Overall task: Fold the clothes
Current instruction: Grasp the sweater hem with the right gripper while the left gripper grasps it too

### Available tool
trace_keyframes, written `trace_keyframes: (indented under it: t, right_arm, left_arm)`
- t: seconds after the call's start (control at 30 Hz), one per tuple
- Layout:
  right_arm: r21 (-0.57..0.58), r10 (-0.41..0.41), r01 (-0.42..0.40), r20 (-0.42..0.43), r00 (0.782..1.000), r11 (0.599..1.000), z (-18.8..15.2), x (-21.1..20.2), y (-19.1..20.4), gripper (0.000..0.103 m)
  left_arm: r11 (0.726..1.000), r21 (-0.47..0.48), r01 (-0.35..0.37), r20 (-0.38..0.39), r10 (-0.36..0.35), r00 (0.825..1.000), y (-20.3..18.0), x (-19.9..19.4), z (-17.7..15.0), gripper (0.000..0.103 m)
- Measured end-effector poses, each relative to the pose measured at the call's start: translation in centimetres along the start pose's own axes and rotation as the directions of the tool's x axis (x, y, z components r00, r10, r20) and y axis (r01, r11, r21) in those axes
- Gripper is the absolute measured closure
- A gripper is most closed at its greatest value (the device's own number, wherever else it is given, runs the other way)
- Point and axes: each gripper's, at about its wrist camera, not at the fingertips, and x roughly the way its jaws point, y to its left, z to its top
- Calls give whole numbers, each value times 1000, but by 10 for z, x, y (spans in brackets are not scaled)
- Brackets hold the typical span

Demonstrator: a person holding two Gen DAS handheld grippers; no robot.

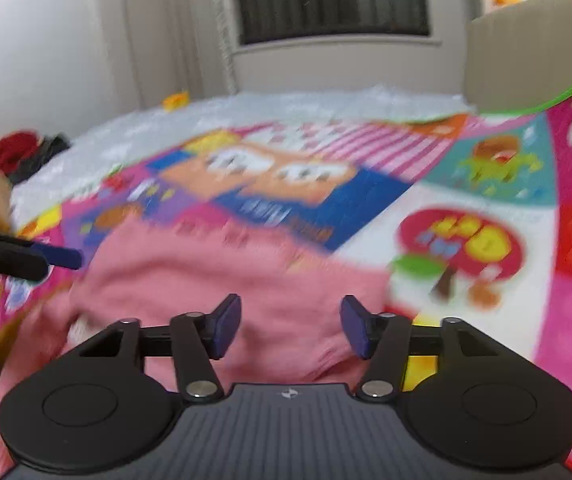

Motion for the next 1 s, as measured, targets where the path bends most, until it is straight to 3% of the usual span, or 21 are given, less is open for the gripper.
trace_keyframes:
  t: [0.1,0.23,0.33,0.43,0.47,0.5,0.53,0.57,0.6,0.67,0.87,1.0]
  right_arm:
    - [107,-30,31,-9,1000,994,14,15,-28,41]
    - [275,-12,31,-70,997,961,14,50,-56,41]
    - [304,15,7,-70,997,953,11,69,-54,39]
    - [236,45,-24,-82,996,971,12,75,-38,44]
    - [206,51,-31,-92,994,978,12,77,-32,49]
    - [184,57,-37,-102,993,982,11,76,-27,61]
    - [169,62,-42,-111,992,985,10,73,-24,77]
    - [155,67,-48,-120,991,987,10,71,-20,85]
    - [147,69,-51,-122,990,988,10,67,-17,87]
    - [120,70,-59,-93,993,991,14,46,-11,90]
    - [29,101,-102,8,995,994,25,-40,11,90]
    - [-9,142,-142,25,990,990,10,-100,29,90]
  left_arm:
    - [989,-132,-70,-46,65,997,32,19,22,0]
    - [968,-232,-94,-98,73,992,62,49,24,0]
    - [969,-236,-70,-43,61,997,65,55,22,0]
    - [982,-180,-55,-12,54,998,60,63,20,0]
    - [986,-157,-49,-12,48,999,57,64,18,4]
    - [990,-134,-43,-13,41,999,54,65,16,8]
    - [993,-111,-36,-13,35,999,51,66,14,23]
    - [993,-108,-35,-22,33,999,50,65,12,39]
    - [994,-106,-34,-32,31,999,49,65,10,47]
    - [992,-123,-16,-29,12,999,48,55,10,73]
    - [994,-33,105,70,-102,992,13,-9,8,80]
    - [987,8,161,72,-161,984,-15,-53,-15,80]
